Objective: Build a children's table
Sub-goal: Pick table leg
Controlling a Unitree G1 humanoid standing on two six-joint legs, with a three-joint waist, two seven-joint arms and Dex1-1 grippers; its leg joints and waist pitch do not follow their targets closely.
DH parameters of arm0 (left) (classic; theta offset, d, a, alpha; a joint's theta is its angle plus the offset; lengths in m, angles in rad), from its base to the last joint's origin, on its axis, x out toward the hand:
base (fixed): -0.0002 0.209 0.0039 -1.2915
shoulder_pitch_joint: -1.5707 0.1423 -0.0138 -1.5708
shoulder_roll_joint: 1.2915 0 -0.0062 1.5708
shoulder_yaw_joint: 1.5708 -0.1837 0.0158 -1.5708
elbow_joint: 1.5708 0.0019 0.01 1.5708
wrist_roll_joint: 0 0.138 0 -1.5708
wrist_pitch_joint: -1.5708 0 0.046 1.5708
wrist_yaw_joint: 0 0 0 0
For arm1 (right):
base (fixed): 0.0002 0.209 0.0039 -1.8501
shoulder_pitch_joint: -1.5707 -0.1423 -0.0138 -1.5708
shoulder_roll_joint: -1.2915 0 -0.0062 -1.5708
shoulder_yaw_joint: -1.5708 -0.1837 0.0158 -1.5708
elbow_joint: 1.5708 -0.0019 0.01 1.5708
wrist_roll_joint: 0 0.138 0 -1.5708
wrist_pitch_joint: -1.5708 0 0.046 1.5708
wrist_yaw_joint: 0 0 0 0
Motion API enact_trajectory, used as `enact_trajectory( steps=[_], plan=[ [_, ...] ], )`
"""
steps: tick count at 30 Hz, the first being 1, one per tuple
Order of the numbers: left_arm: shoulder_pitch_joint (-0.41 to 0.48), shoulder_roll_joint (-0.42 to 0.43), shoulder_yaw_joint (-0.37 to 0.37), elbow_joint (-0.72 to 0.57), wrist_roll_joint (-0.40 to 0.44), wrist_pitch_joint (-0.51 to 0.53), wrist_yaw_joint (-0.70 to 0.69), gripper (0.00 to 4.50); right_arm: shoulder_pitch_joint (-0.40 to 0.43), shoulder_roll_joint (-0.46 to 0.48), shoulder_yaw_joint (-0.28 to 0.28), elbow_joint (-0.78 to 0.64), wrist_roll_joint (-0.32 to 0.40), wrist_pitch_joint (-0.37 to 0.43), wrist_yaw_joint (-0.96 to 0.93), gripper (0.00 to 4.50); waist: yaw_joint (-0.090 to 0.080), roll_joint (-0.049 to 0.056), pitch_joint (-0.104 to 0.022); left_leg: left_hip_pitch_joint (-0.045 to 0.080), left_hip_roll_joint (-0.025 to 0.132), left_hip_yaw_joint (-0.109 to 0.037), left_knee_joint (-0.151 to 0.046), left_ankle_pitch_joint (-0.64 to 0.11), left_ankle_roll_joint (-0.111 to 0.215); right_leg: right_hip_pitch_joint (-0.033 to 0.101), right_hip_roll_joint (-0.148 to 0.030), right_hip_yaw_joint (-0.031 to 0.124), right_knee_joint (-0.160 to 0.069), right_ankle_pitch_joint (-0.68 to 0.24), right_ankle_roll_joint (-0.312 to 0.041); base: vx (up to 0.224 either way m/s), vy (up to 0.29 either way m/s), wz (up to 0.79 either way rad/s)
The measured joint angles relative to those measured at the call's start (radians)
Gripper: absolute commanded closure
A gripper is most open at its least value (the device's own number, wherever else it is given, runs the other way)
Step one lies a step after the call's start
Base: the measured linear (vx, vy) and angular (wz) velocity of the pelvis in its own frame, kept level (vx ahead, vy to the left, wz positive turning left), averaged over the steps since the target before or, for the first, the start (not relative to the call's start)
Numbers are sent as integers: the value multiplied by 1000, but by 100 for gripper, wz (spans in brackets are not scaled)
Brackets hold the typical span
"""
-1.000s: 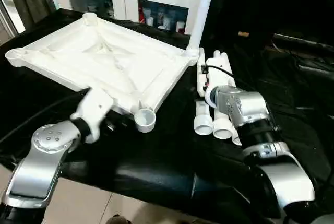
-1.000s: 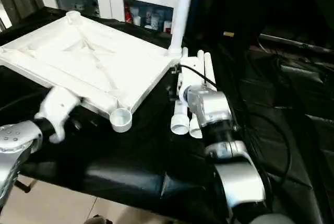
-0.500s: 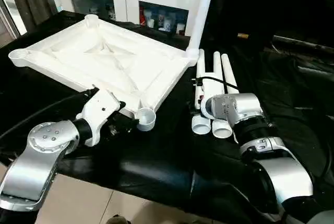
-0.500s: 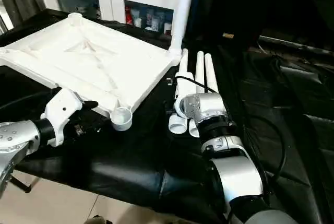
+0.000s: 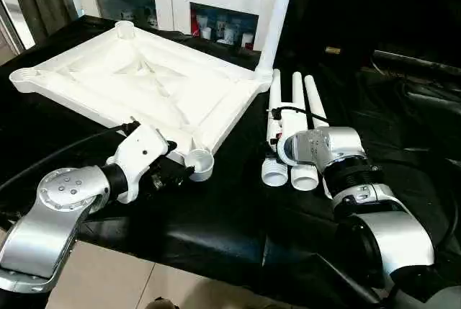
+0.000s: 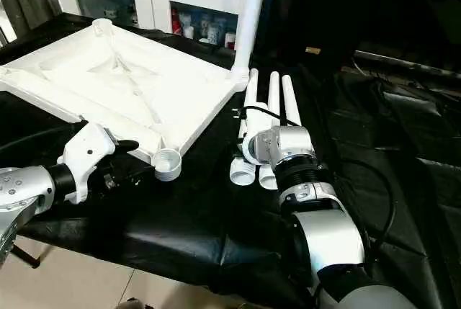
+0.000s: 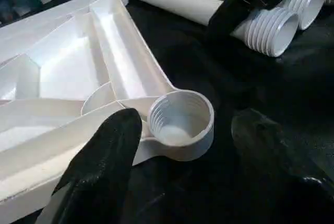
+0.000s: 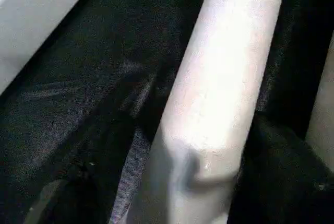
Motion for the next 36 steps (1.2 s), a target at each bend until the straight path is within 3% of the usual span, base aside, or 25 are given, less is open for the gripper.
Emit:
enact_trajectory(
  steps=[6,11,19,21,27,30,36],
  plan=[
    [-4,4,-13,0,0,-6,3,129,-2,0,-15,19,3,-16,-17,192,0,-4,-3,0,0,0,0,0,0,0,0,0,0,0,0,0,0,0],
    [-9,-6,-13,4,2,-15,20,129,-1,1,-45,22,21,-17,-44,214,0,-4,-3,0,0,0,1,0,0,0,0,0,0,0,0,0,0,0],
    [-131,-85,-8,107,38,-117,131,129,53,21,-107,-72,56,-22,-90,239,-2,-4,-2,0,0,0,2,1,-1,-1,0,0,2,2,-2,0,0,0],
    [-144,-108,0,132,38,-122,151,129,77,27,-119,-116,65,-32,-97,244,0,-3,-2,0,0,0,2,1,-1,-2,0,-1,1,2,-2,0,0,0],
    [-233,-233,32,227,15,-129,245,129,201,78,-140,-410,118,-188,-70,258,3,0,0,-1,0,0,2,1,-1,-2,0,-1,0,2,-1,0,0,0],
    [-249,-268,32,237,-14,-131,250,129,216,79,-143,-510,124,-225,-66,260,4,0,0,-1,0,0,2,1,-1,-2,0,-1,0,1,-1,0,0,0],
    [-332,-381,61,296,-99,-78,276,129,340,133,-164,-716,191,-325,-47,260,9,0,0,-1,0,0,2,1,-1,-2,-1,0,0,1,0,0,0,0]
  ],
)
